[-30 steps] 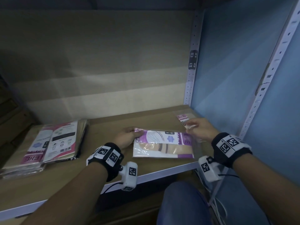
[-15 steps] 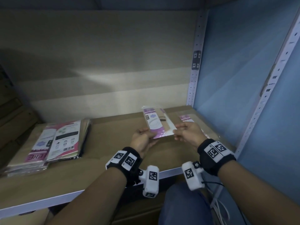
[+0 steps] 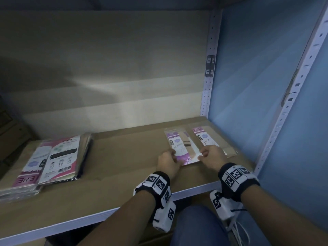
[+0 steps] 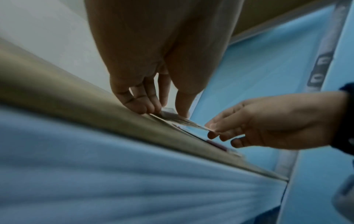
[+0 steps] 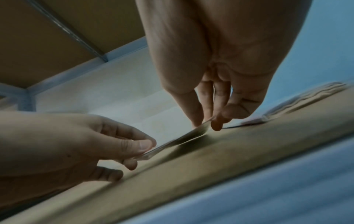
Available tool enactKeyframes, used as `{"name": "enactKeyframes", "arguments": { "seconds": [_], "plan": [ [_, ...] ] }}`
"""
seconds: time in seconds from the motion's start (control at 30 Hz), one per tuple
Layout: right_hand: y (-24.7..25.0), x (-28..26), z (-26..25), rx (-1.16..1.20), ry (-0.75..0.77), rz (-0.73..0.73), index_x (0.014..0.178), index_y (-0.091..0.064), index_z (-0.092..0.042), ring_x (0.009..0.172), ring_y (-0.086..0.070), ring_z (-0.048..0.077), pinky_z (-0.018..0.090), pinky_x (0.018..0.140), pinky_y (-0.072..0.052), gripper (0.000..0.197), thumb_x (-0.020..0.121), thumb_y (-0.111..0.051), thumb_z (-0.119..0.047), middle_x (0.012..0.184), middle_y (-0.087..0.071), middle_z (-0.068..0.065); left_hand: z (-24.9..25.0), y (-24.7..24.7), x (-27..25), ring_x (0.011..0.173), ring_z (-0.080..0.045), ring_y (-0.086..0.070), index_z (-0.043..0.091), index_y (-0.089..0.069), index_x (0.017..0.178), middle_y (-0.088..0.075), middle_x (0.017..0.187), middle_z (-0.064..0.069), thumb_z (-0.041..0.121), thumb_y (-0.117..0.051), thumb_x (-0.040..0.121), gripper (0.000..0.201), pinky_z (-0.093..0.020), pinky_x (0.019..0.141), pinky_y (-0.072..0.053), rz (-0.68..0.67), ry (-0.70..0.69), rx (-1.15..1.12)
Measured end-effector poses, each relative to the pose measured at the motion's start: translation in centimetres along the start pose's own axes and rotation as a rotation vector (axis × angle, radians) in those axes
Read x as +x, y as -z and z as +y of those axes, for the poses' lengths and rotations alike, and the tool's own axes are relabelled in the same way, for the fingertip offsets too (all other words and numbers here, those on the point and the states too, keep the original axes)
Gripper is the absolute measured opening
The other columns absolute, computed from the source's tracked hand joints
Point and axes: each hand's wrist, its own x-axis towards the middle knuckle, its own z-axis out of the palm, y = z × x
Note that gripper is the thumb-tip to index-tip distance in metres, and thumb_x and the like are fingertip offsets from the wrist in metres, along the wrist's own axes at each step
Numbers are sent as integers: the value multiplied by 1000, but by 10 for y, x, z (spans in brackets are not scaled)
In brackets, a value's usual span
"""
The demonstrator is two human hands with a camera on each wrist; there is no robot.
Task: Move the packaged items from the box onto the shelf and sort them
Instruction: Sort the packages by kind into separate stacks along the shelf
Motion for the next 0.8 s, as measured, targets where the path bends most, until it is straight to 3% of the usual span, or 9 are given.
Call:
{"name": "enactKeyframes", "arguments": {
  "seconds": [0.1, 0.17, 0.43, 0.6, 0.7, 0.8],
  "plan": [
    [-7, 1, 6, -76, 5, -18, 114, -63, -6, 104, -61, 23, 27, 90, -47, 31, 84, -66, -13, 113, -67, 10, -2, -7, -2, 114, -25, -56, 9, -56, 127, -54, 126, -9, 29, -66, 86, 47, -30, 100, -44, -37, -69, 181],
    [-10, 1, 7, -95, 7, -21, 117, -62, -5, 107, -60, 24, 28, 92, -47, 33, 85, -65, -13, 116, -65, 11, -3, -10, -2, 116, -26, -54, 9, -60, 124, -50, 130, -9, 26, -64, 87, 41, -33, 104, -43, -52, -98, 240],
    [-11, -2, 0, -152, 67, -1, 117, -64, -2, 111, -59, 26, 29, 94, -45, 31, 86, -62, -8, 120, -62, 13, 0, -1, 3, 119, -24, -54, 7, -59, 126, -54, 130, -8, 22, -61, 89, 40, -27, 99, -42, -97, -128, 258],
    [-5, -10, -19, -130, 117, 5, 120, -61, -2, 113, -58, 25, 27, 91, -44, 33, 88, -59, -11, 122, -62, 12, 2, 25, 8, 114, -23, -56, 8, -59, 124, -57, 129, -9, 20, -57, 90, 36, -21, 88, -42, -92, -150, 273],
    [-3, -16, -36, -121, 169, 6, 115, -64, -3, 110, -59, 24, 22, 87, -42, 28, 89, -58, -10, 119, -64, 12, 1, 47, 8, 116, -23, -56, 7, -59, 126, -57, 130, -9, 20, -56, 91, 37, -24, 92, -42, -46, -187, 308],
    [-6, -19, -57, -114, 219, 13, 116, -63, -7, 109, -60, 22, 27, 94, -45, 30, 87, -60, -15, 120, -63, 8, -6, 73, 6, 121, -21, -52, 9, -54, 131, -54, 135, -7, 20, -56, 91, 42, -24, 98, -40, -8, -176, 329]
  ]
}}
